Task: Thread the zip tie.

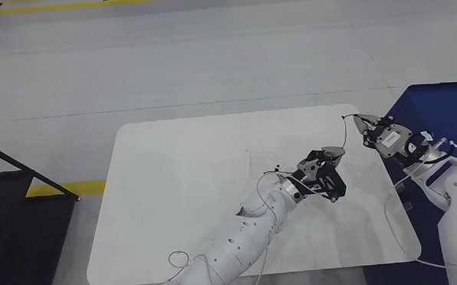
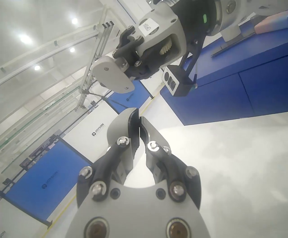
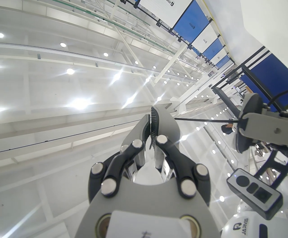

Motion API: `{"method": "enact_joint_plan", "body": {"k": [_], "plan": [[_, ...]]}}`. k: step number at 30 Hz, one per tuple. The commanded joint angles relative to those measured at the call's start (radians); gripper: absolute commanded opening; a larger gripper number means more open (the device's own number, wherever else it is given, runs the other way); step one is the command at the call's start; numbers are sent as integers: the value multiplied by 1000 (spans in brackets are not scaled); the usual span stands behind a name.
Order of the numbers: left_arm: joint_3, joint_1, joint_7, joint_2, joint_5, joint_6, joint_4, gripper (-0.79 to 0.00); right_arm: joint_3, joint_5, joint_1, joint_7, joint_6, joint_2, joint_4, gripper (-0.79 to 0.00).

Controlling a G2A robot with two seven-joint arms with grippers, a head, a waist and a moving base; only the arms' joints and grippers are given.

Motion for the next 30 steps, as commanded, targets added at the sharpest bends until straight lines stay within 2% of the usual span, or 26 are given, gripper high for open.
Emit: {"method": "enact_joint_plan", "body": {"k": [1,8,9,10,11,12,20,23,27,30], "plan": [[-1,-1,-1,1,4,0,0,-785,-4,0,0,-2,-2,1,2,-785],[-5,-1,7,4,10,7,0,-785,-24,-8,1,-9,-4,3,5,-785],[-7,-1,10,4,9,9,0,-520,-25,-9,2,-11,-3,3,5,-785],[-9,-1,13,4,7,12,-1,-360,-26,-10,3,-12,-4,3,5,-785],[-10,-1,16,5,6,12,-1,-256,-28,-10,5,-13,-5,4,6,-785],[-13,-1,18,5,3,14,-1,0,-28,-9,6,-14,-7,4,8,-785],[-55,4,45,18,-26,17,-6,0,-37,-2,15,-27,-1,6,10,-785],[-104,9,77,34,-69,-28,-6,0,-37,-2,15,-27,-1,6,10,-785],[-212,20,113,78,-107,-140,-49,0,-39,-19,15,-32,-22,7,-5,-785],[-333,62,128,128,-109,-254,-161,0,-31,-45,24,-4,-4,12,-22,-785]]}}
